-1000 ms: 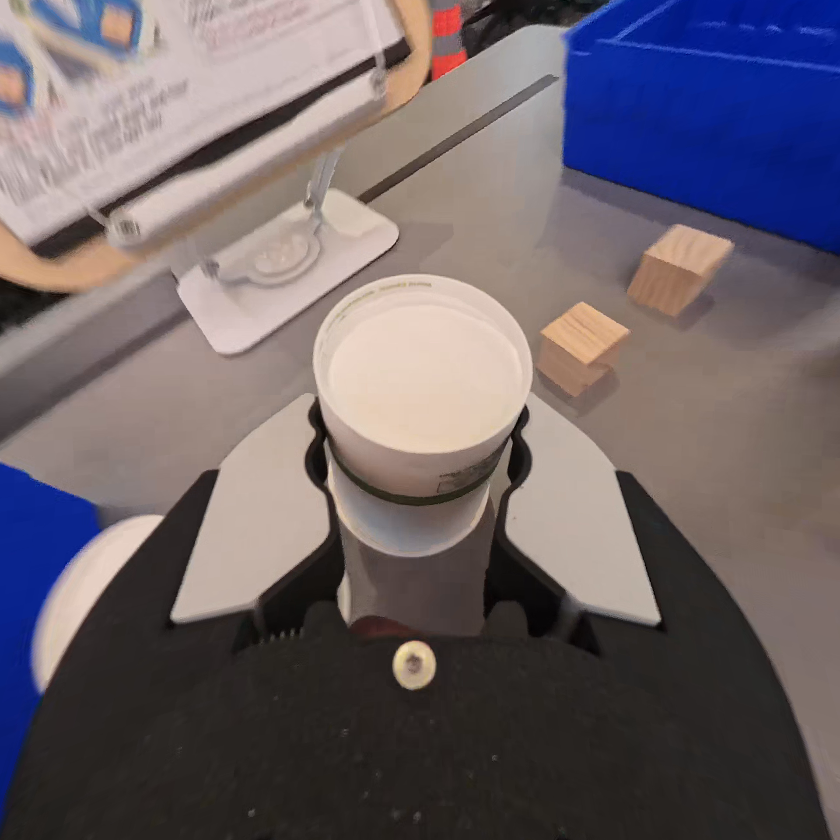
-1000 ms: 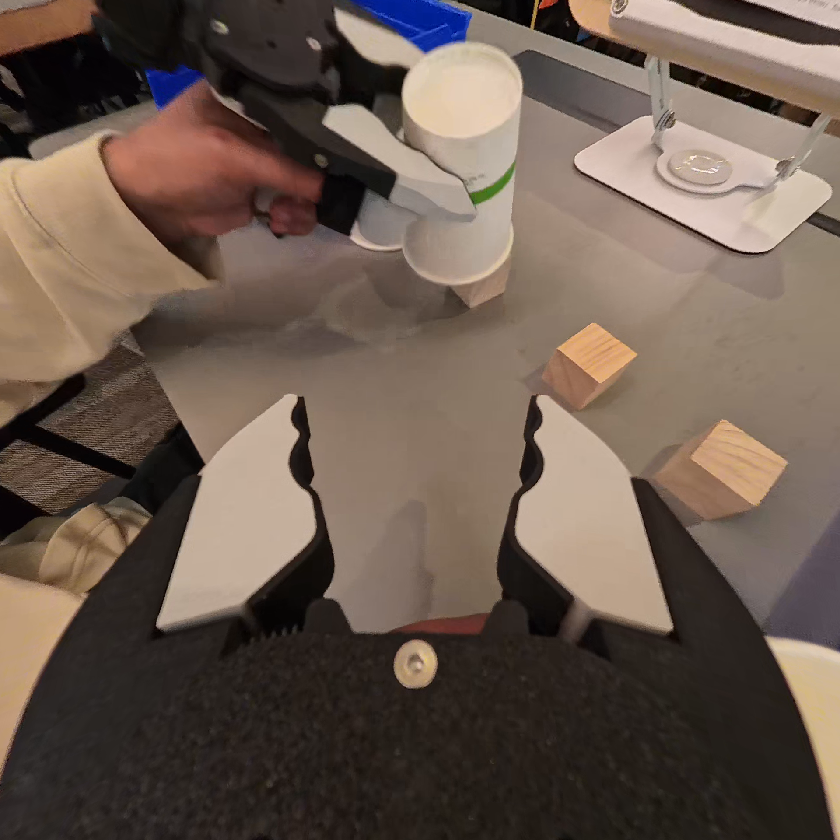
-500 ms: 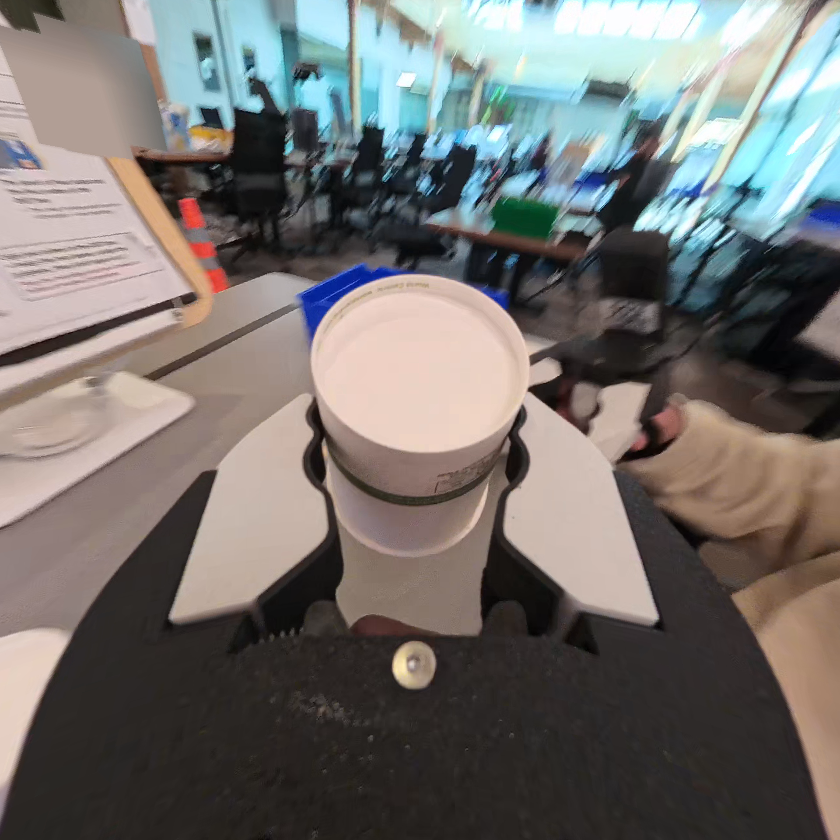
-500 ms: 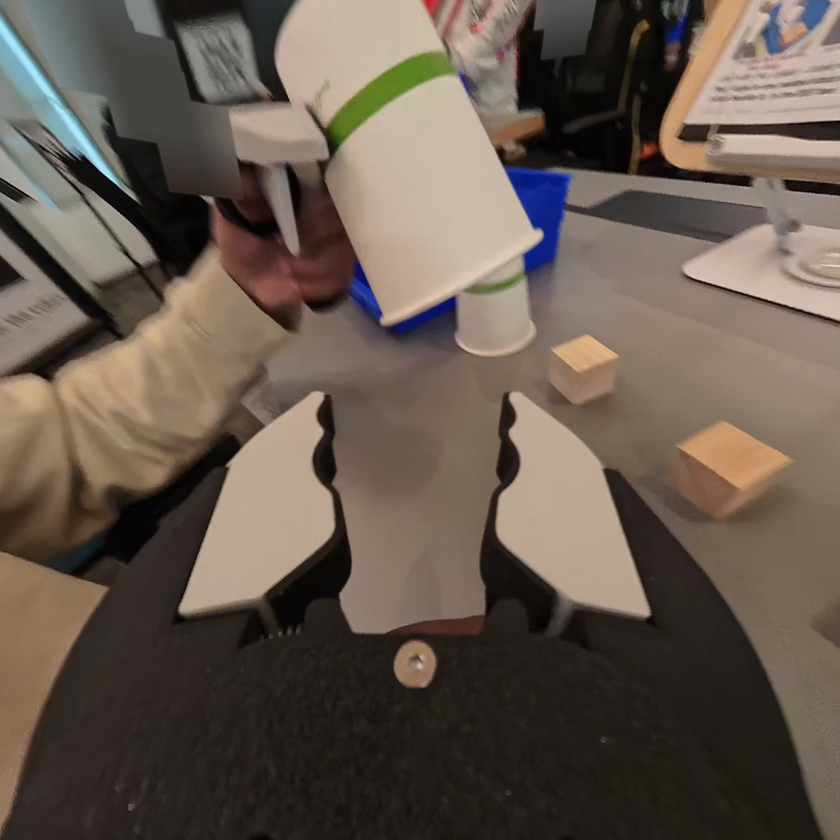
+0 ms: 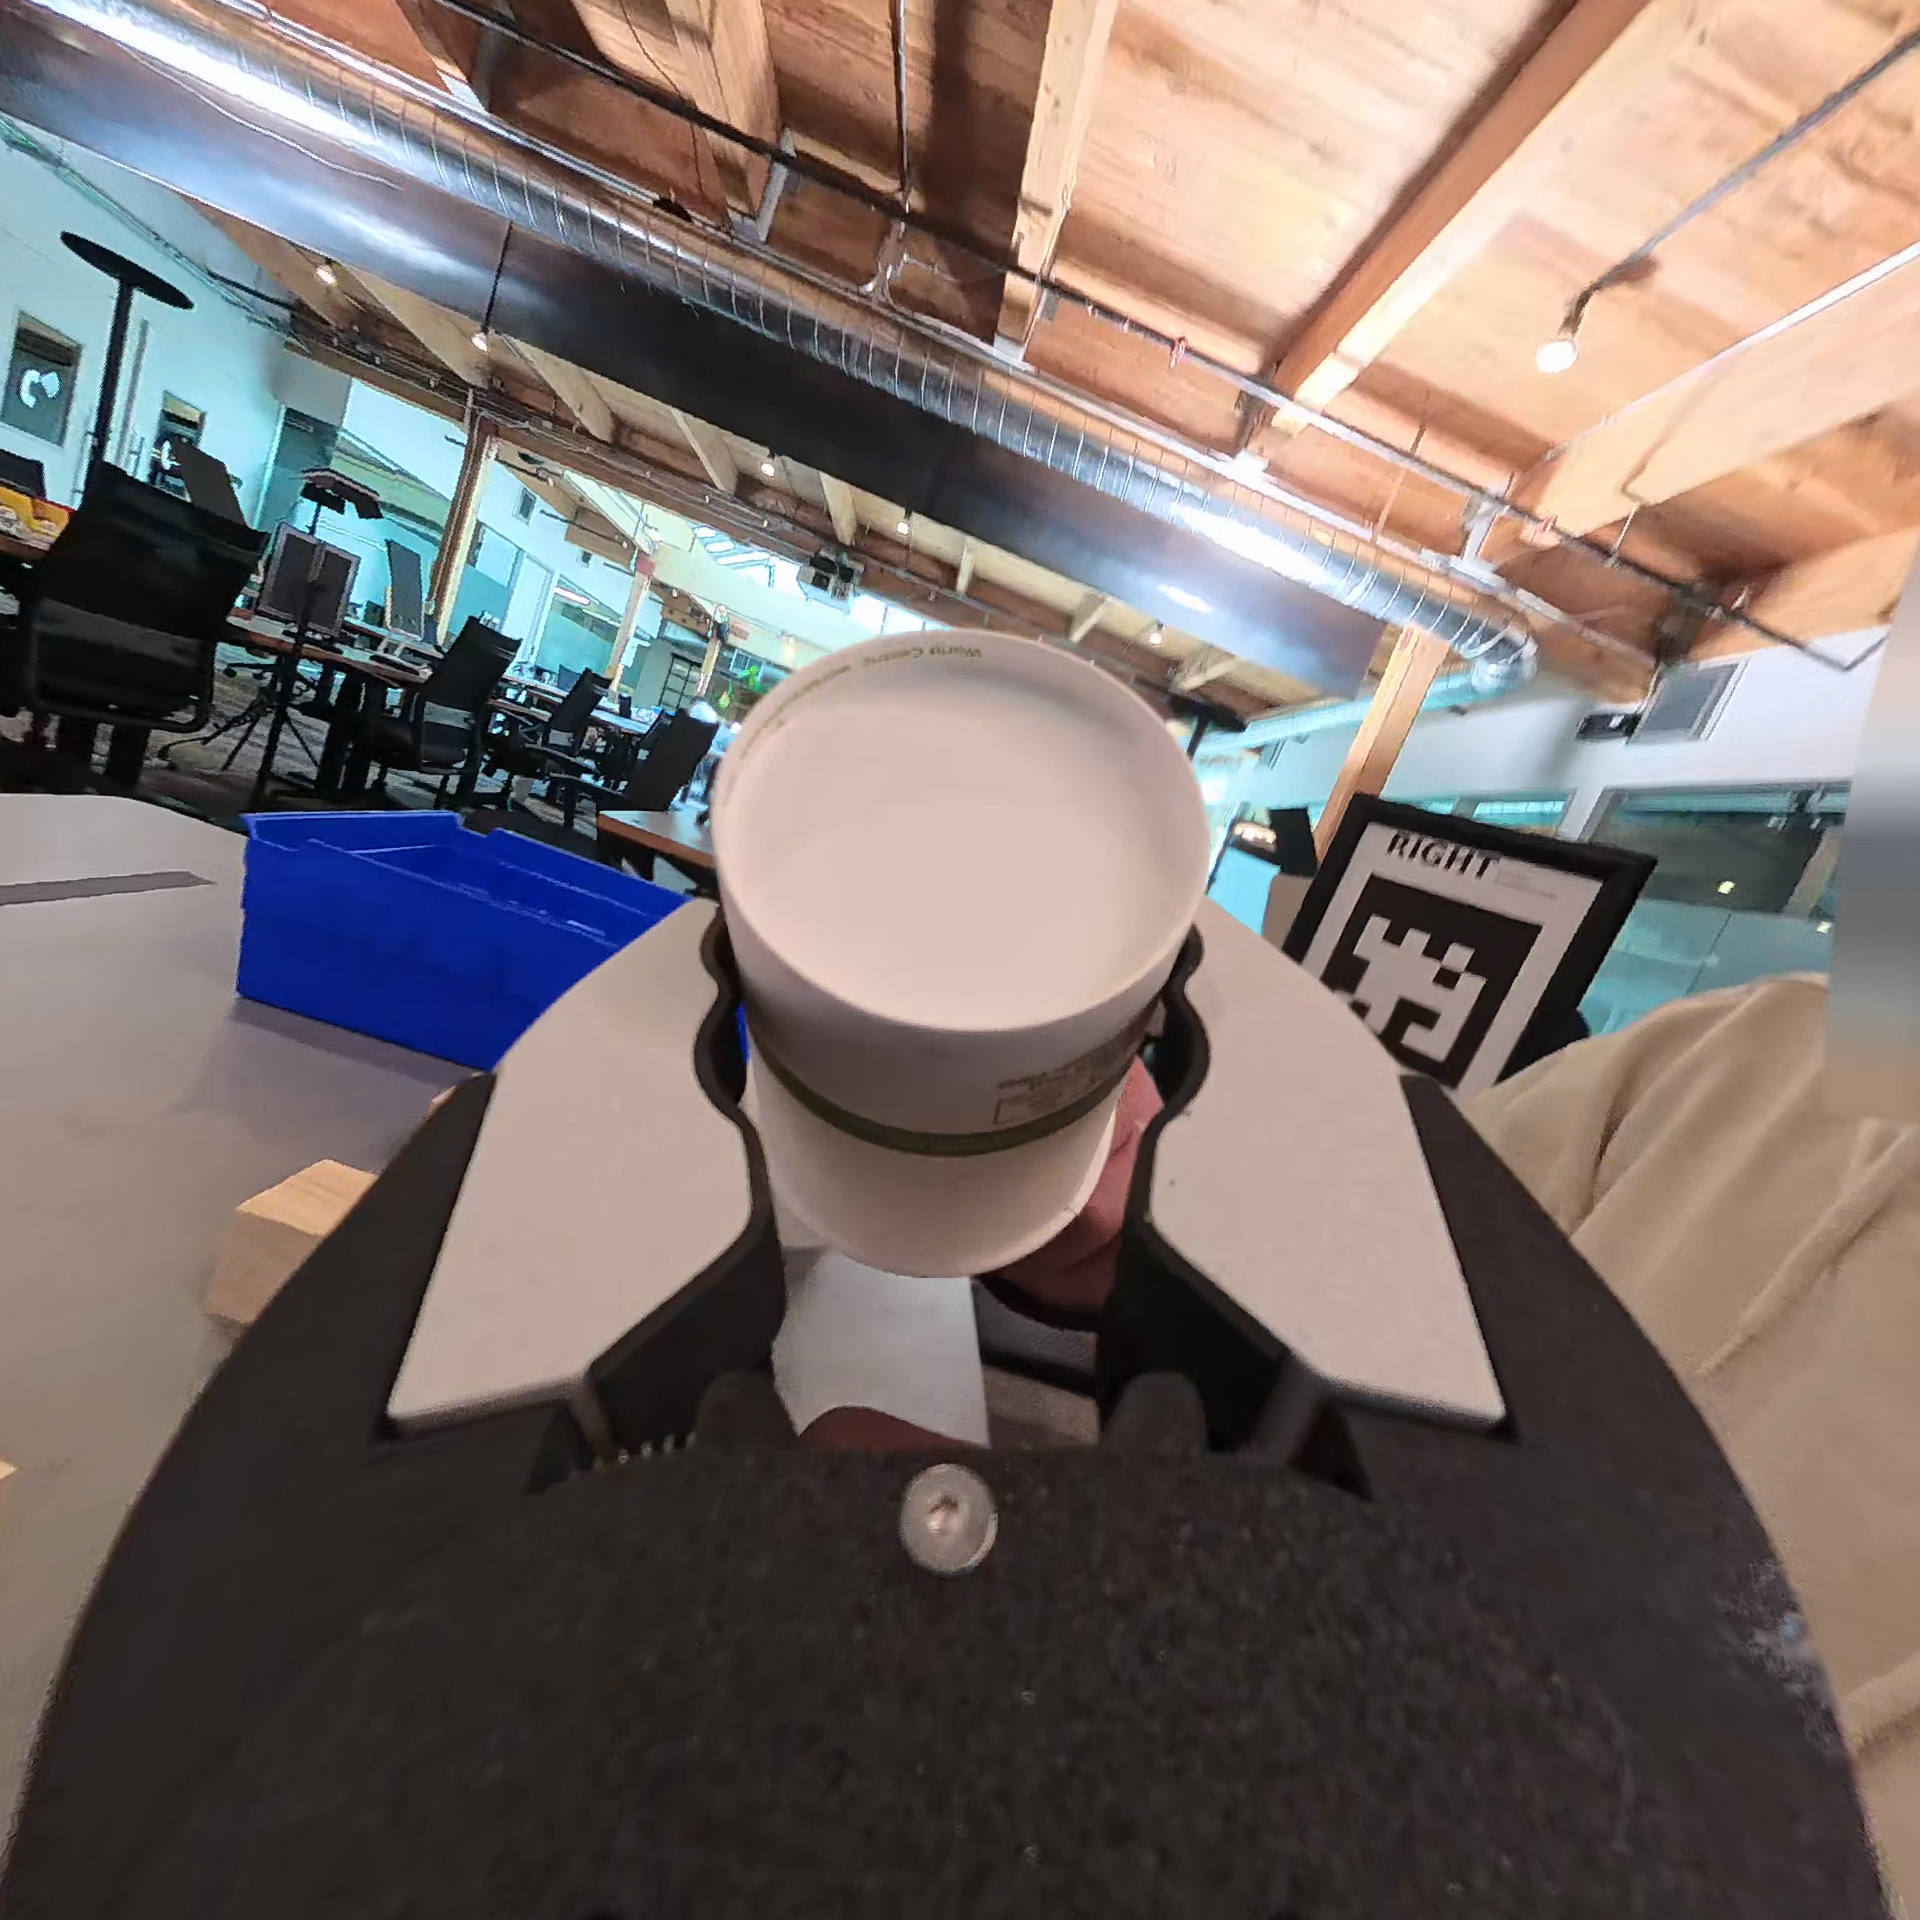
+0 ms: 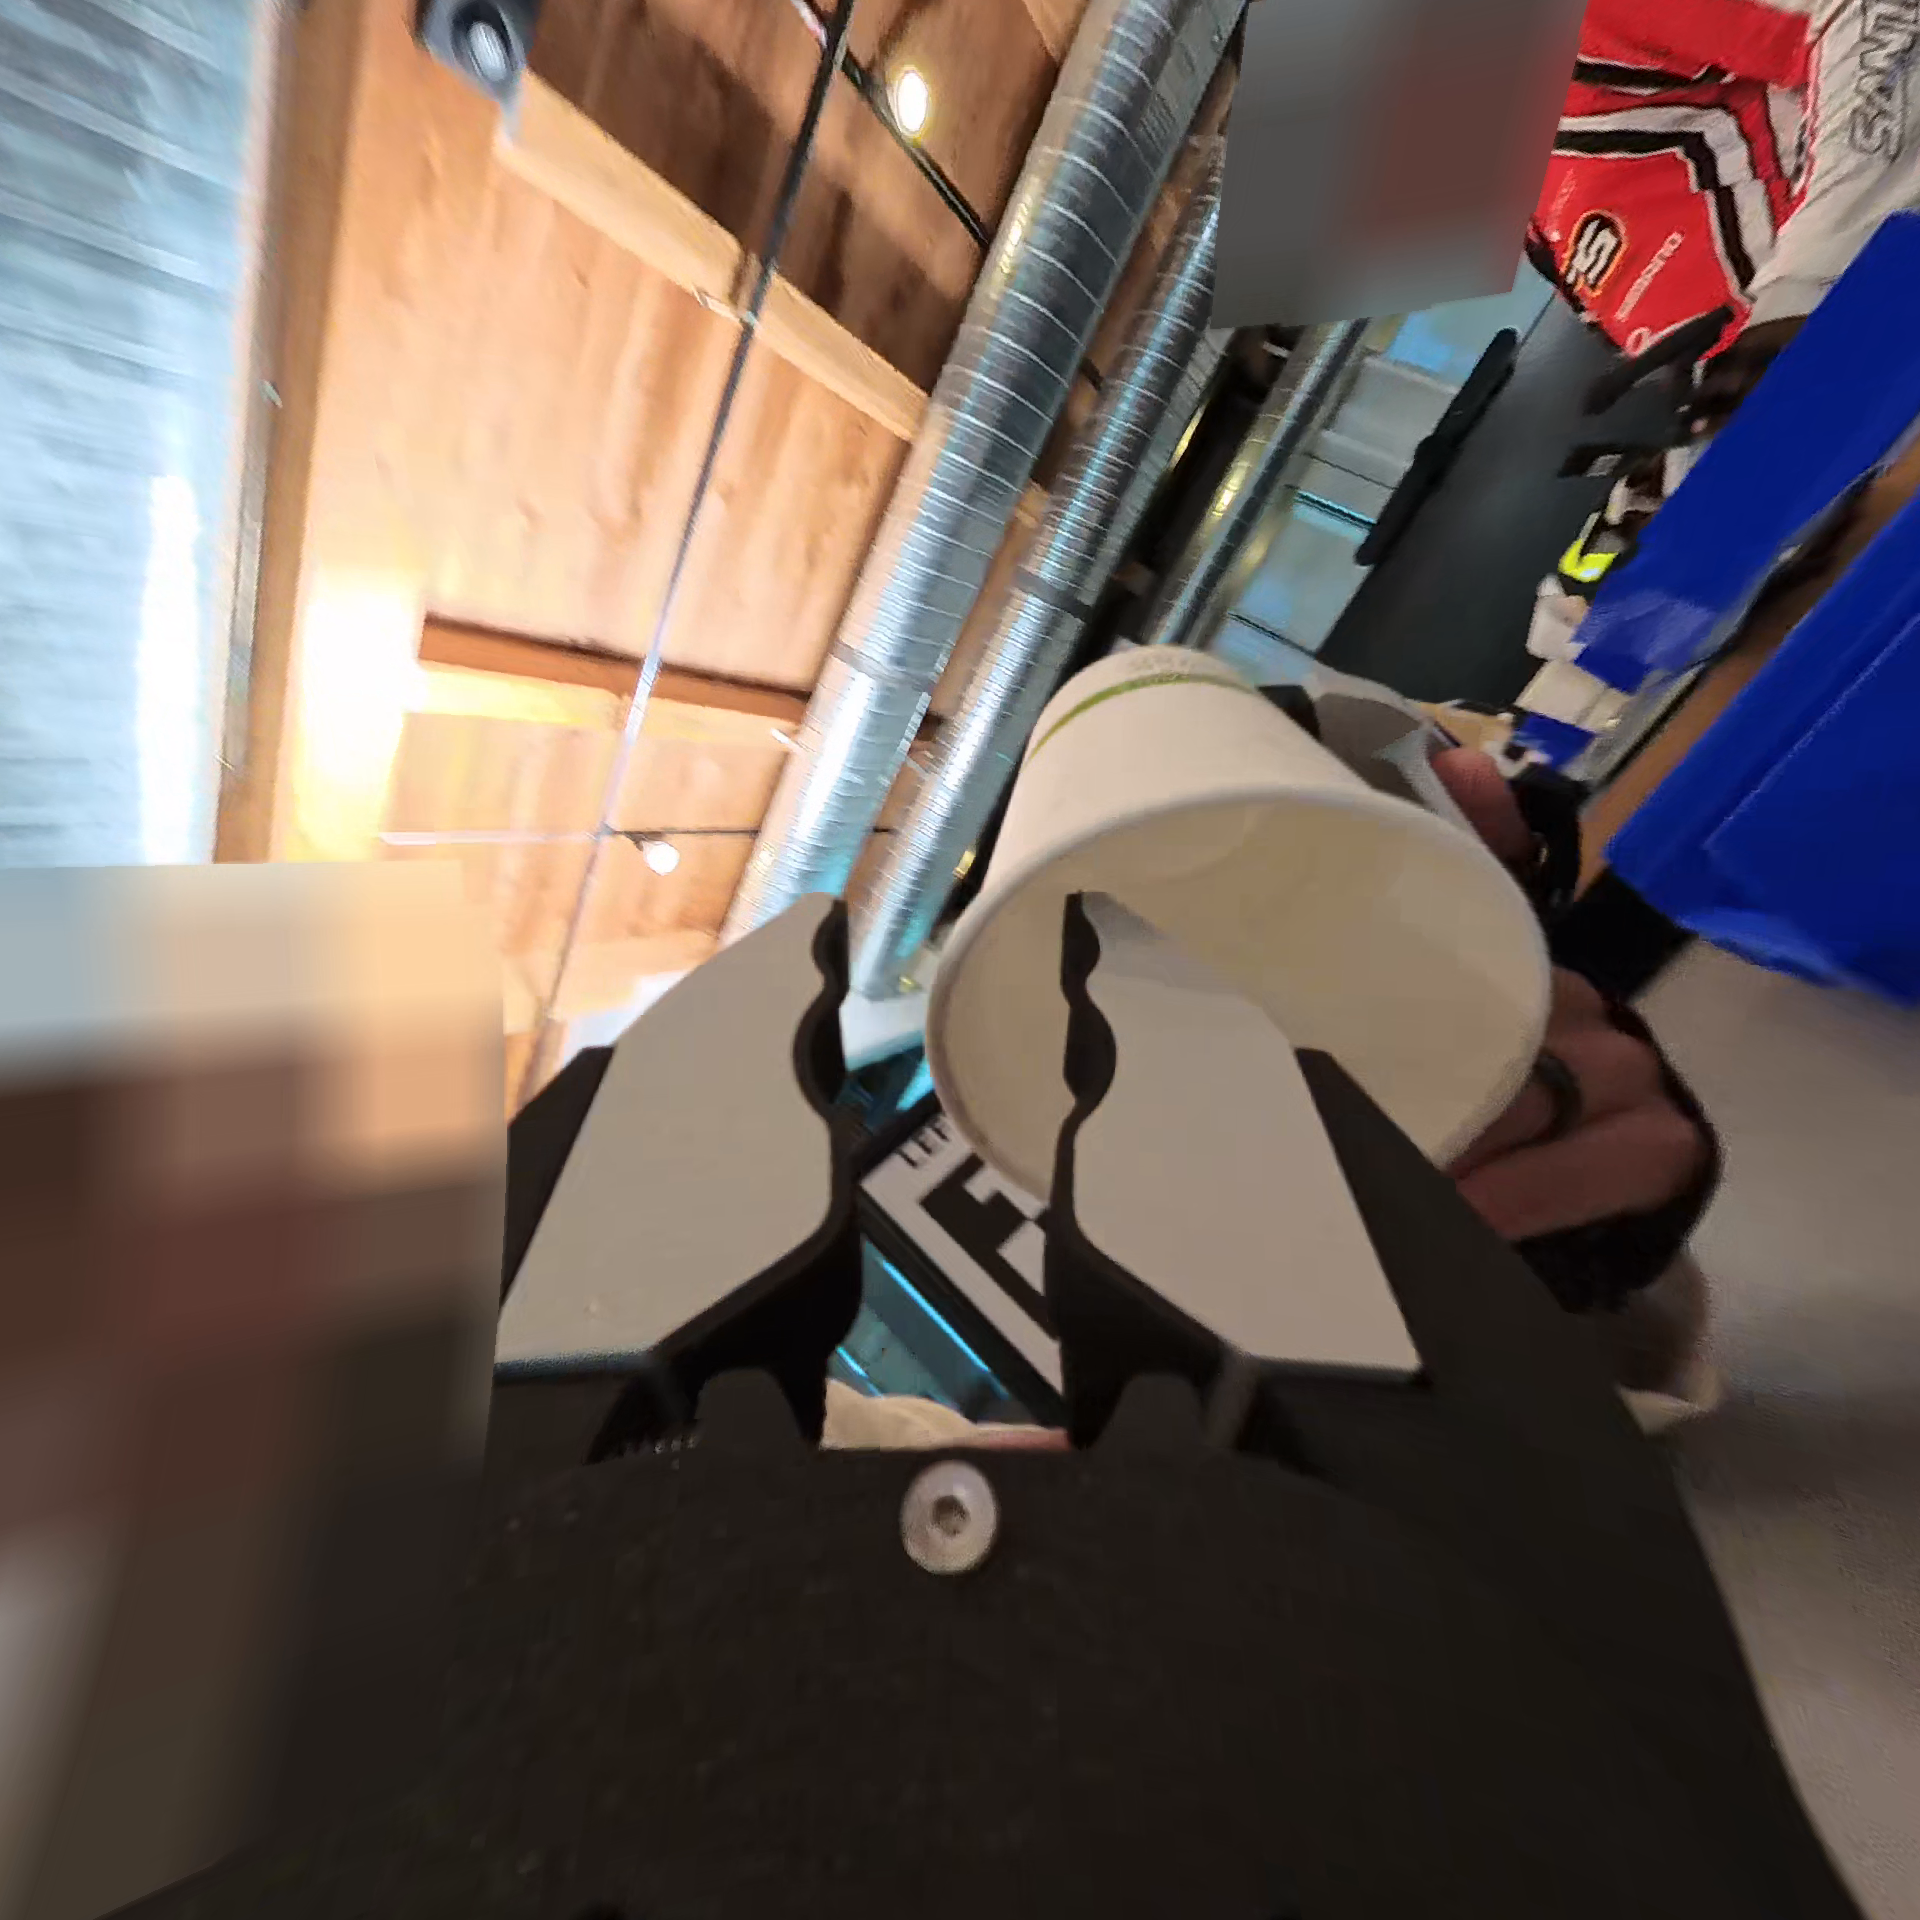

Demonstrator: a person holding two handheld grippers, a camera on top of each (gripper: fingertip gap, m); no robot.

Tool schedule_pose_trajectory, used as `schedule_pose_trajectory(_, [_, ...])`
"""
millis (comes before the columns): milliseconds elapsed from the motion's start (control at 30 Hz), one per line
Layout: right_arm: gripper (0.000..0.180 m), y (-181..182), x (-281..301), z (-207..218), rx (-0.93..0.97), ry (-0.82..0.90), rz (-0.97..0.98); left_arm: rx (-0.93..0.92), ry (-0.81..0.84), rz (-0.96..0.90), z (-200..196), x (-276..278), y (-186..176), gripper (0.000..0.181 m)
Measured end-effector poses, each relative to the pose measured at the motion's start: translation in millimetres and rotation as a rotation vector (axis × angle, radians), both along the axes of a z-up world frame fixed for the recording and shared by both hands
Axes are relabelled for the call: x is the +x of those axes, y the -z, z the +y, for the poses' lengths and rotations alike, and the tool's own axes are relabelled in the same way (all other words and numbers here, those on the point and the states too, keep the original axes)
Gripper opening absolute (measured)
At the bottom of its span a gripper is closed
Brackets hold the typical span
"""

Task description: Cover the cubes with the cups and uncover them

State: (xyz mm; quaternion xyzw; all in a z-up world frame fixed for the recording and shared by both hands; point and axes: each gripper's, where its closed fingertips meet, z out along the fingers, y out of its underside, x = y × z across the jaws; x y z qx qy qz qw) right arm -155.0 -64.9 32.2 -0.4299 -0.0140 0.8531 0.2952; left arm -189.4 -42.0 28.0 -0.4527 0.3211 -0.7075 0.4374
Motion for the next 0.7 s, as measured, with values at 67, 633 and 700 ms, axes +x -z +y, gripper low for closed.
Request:
schedule_pose_trajectory(67, [0.023, 5.3, -2.5, 2.2, -0.044, -0.033, 0.028, 0.041, -0.011, 0.036, -3.5, 5.0, 5.6, 0.078])
schedule_pose_trajectory(633, [0.001, 1.1, 21.9, -3.7, 0.378, 0.327, -0.66, -0.026, -0.427, 0.473, 8.3, -38.1, 72.4, 0.085])
schedule_pose_trajectory(700, [0.001, -11.4, 44.7, -9.4, 0.509, 0.383, -0.868, 0.001, -0.505, 0.529, 6.9, -42.4, 81.1, 0.084])
